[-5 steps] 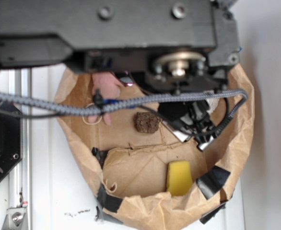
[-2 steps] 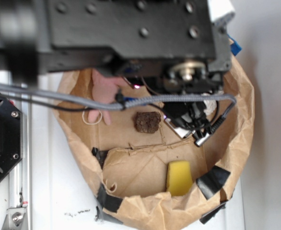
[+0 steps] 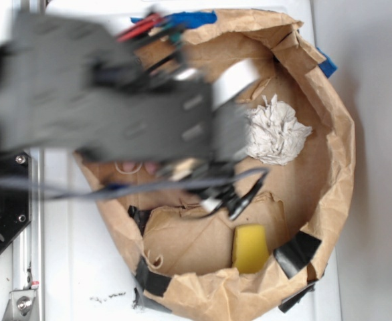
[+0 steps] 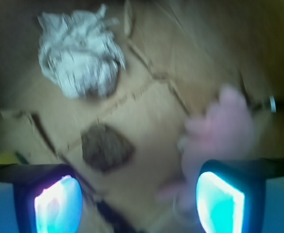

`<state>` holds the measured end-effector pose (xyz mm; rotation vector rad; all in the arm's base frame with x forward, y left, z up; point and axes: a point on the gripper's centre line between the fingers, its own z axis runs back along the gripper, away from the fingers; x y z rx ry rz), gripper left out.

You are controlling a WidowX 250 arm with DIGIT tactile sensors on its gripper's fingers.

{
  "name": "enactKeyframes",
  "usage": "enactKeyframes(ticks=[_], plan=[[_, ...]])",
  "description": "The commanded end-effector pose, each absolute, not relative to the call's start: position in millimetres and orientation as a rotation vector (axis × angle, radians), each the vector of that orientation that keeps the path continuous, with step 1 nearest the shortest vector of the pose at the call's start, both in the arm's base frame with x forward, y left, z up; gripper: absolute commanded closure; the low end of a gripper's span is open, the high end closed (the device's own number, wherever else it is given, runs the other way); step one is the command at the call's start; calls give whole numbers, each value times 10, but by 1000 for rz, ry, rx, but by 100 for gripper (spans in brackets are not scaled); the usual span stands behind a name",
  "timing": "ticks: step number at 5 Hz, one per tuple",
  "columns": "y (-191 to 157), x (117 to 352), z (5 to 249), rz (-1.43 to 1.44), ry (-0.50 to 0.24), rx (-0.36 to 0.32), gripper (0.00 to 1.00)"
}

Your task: Grab the pink bunny.

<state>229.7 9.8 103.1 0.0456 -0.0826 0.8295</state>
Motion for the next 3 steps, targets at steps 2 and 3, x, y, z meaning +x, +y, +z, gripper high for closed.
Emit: enactKeyframes(ticks=[2,3], plan=[[50,2091,1039,833,-118,67,0],[194,2121,1020,836,-108,72,0]])
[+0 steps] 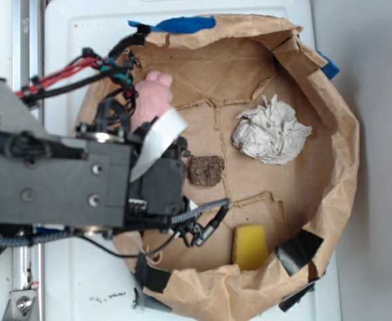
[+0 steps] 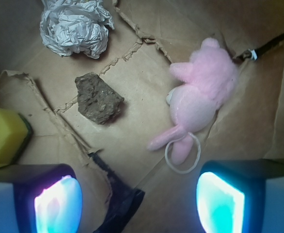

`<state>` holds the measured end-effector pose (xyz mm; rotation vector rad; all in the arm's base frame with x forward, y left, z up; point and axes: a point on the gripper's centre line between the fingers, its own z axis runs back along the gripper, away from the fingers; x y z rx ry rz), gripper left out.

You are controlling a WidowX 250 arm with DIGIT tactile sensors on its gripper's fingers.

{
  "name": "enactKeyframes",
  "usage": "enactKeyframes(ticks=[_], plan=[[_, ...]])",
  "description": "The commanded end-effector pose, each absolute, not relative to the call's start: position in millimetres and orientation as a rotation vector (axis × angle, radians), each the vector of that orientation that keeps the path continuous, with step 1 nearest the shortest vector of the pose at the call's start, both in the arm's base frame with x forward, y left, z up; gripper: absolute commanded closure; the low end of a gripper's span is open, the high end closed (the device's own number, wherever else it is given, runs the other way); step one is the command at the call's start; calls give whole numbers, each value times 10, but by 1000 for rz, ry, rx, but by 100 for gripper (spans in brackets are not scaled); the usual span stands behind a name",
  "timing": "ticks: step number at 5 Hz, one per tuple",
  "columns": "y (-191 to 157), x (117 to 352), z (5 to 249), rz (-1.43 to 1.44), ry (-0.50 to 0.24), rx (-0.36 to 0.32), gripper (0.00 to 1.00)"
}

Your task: Grab the pink bunny.

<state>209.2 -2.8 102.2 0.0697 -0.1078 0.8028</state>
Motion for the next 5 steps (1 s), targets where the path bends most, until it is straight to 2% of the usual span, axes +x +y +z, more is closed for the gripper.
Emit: enactKeyframes(ticks=[1,3,4,5], plan=[[258,2114,998,857,-97,84,0],[408,2145,971,879,-105,85,0],[501,2308,952,915,-88,90,0],[507,2319,948,943,-90,109,0]])
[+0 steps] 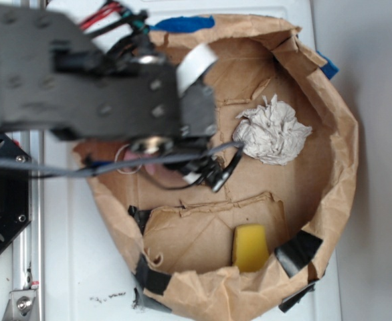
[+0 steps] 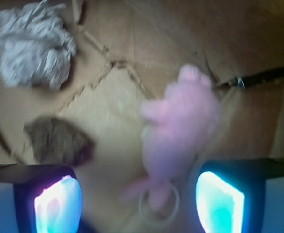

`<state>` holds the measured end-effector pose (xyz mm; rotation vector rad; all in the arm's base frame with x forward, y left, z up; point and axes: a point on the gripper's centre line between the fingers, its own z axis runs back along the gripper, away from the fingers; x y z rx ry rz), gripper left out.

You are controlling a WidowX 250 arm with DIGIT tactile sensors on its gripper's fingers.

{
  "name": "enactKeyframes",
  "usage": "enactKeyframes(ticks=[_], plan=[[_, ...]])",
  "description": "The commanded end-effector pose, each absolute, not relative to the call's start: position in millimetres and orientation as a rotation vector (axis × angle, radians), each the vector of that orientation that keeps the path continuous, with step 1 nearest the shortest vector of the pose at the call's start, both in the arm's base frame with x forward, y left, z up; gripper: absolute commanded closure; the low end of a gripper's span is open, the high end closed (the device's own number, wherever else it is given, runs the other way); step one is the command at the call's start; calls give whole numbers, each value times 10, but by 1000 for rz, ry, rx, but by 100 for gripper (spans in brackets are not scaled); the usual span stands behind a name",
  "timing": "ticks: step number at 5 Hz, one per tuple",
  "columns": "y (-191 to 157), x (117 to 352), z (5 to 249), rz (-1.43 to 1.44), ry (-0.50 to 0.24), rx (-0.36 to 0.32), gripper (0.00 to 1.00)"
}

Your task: Grab the pink bunny.

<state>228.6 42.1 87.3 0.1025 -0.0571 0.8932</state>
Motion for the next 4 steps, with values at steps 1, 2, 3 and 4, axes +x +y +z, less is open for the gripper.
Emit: enactKeyframes(ticks=[1,2,3,4], plan=[[507,2306,950,960,-88,115,0],[491,2281,955,953,-103,119,0],[480,2276,955,940,-103,118,0],[547,2306,919,938,-104,112,0]])
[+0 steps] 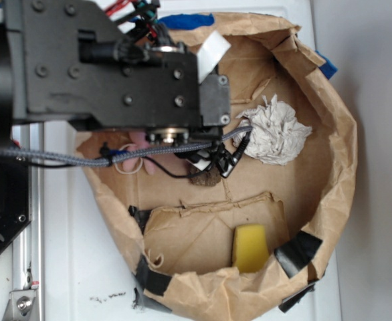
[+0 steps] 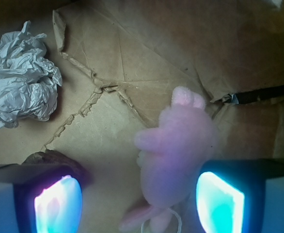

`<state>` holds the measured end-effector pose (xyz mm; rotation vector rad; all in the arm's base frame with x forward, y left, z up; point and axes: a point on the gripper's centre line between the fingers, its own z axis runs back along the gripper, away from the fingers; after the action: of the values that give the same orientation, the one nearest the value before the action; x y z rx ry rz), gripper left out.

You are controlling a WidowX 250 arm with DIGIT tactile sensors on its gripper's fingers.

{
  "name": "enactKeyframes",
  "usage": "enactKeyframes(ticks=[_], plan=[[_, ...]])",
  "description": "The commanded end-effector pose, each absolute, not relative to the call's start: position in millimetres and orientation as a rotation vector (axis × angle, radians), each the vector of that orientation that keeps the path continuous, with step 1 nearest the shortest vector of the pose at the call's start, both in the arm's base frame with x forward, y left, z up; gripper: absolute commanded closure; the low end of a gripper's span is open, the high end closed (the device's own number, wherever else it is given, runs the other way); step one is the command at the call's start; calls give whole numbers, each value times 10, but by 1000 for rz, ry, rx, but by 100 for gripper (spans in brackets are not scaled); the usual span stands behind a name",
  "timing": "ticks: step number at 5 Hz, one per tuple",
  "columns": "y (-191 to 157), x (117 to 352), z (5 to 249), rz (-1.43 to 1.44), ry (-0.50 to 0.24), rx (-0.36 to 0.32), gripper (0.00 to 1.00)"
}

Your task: Grab the pink bunny.

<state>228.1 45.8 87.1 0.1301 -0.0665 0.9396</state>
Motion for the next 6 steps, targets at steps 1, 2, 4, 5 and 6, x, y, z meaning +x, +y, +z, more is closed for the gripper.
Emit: enactKeyframes(ticks=[1,2,4,5,6], plan=[[786,2426,752,933,-101,117,0],[780,2368,735,924,-90,113,0],[728,2271,772,886,-96,92,0],[709,2234,819,868,-96,83,0],[675,2191,857,863,-81,112,0]])
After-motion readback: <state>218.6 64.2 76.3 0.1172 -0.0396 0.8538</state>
